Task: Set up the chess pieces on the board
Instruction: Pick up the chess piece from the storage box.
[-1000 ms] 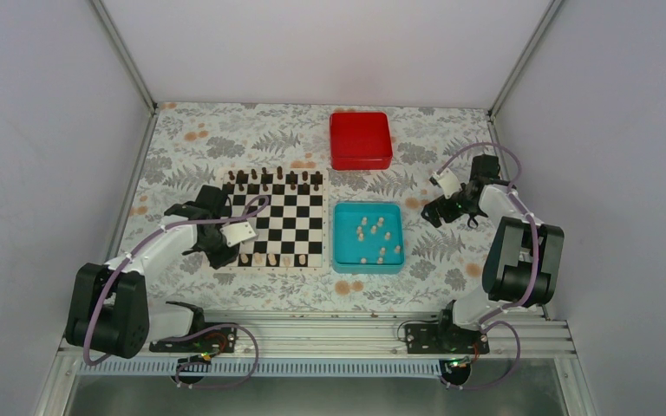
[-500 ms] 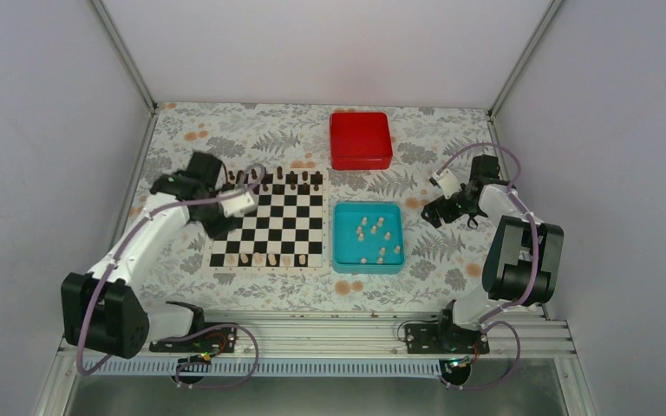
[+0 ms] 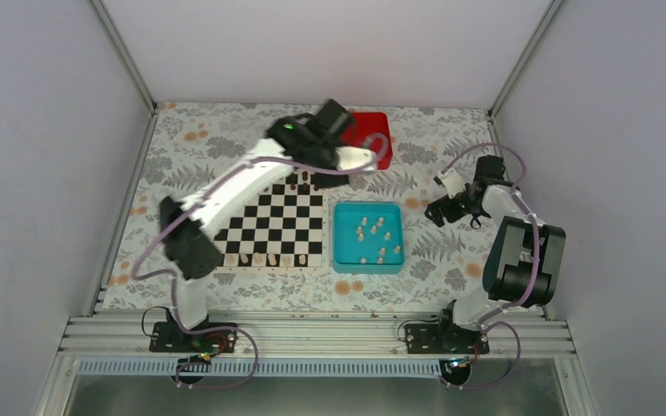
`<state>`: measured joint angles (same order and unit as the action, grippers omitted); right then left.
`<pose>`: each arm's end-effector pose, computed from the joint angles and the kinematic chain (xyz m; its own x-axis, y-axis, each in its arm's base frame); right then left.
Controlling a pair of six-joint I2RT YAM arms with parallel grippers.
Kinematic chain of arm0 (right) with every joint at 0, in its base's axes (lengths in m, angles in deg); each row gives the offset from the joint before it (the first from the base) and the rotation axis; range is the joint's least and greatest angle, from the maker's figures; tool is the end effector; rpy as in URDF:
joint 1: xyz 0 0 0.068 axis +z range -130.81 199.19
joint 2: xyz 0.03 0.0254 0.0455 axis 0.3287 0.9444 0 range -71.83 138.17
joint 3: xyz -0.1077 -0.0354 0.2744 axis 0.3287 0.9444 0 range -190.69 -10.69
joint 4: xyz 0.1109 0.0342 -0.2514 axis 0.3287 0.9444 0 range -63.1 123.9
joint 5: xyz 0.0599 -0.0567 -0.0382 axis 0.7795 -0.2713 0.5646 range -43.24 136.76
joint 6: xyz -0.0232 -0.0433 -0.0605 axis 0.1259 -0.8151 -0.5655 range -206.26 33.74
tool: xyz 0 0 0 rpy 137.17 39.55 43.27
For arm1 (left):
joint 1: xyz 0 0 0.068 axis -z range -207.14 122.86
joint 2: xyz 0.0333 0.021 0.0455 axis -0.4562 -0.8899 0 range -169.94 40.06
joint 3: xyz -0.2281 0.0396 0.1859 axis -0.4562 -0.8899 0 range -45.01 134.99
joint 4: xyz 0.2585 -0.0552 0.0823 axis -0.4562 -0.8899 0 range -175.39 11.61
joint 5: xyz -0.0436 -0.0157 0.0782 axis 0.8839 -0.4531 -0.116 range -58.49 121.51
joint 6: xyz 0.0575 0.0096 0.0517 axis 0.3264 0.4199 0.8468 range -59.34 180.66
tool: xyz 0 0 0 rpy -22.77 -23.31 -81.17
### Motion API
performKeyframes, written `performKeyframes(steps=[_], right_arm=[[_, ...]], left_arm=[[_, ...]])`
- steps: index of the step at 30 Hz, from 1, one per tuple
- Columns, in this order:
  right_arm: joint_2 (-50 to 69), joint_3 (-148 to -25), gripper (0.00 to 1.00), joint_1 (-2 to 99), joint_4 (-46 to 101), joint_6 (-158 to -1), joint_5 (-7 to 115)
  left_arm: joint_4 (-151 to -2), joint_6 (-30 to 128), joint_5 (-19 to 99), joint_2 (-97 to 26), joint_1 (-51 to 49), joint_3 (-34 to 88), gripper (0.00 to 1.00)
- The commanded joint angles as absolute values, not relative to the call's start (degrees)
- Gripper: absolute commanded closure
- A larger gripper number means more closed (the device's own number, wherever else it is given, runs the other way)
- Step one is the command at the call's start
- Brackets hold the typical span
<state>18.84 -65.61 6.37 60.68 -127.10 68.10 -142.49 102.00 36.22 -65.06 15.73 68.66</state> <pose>0.3155 -0.0471 0.1708 -0.7451 -0.4551 -0.4875 -0.5350 0.8444 0.0294 0.3073 -0.2927 0.3748 0.0165 0.8828 -0.4695 0.9339 0.1542 0.3227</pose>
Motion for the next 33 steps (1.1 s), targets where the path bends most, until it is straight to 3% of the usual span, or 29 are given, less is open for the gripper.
performKeyframes(steps=[1, 6, 16, 33], right_arm=[[16.96, -66.29, 0.0, 4.99, 59.93, -126.95, 69.25], [17.88, -65.94, 0.0, 4.65, 59.85, -127.19, 69.66], [19.35, -66.3, 0.0, 4.38, 59.91, -127.65, 70.05], [20.76, -66.96, 0.0, 4.07, 61.52, -128.43, 70.86]], left_arm=[[-145.58, 102.22, 35.6, -76.68, 22.06, 78.08, 0.52], [-145.94, 102.62, 39.98, -85.84, 27.93, 86.82, 0.52], [-142.25, 101.22, 45.96, -94.15, 31.63, 87.32, 0.52], [-137.81, 102.53, 48.56, -86.28, 31.92, 67.88, 0.52]])
